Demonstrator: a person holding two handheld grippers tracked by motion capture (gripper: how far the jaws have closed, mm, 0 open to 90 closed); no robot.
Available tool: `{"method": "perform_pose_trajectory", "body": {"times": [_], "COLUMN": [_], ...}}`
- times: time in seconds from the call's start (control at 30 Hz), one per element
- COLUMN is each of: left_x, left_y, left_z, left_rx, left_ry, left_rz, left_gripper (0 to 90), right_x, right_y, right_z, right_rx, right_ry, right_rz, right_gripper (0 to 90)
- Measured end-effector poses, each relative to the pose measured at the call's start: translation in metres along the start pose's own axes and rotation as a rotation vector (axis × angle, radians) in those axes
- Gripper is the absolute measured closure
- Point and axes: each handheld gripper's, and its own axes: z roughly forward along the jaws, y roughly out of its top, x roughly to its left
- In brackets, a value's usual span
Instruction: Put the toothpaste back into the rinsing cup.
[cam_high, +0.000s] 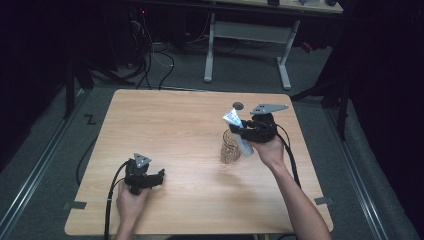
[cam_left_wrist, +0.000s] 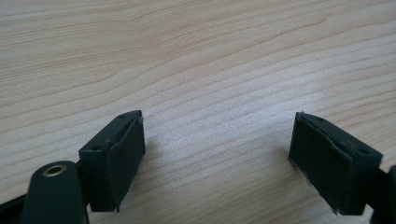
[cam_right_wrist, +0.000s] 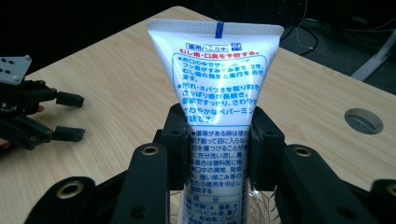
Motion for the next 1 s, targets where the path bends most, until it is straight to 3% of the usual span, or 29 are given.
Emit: {"method": "perform_pose_trajectory", "body": {"times": [0.7,1.0], "left_x": [0.000,0.000], "left_y": [0.000,0.000], "left_z": [0.000,0.000], "left_rx": [0.000,0.000], "left_ry": [0.000,0.000], "left_rz": [0.000,0.000], "left_gripper": [18.3,18.3], "right_x": [-0.010,-0.009], "right_y": [0.014,0.017], "right_z": [0.007,0.014], "right_rx": [-0.036,-0.040], "right_ry": [-0.020,-0.034], "right_rz": [0.023,0.007], "right_gripper": [65.8,65.7]}}
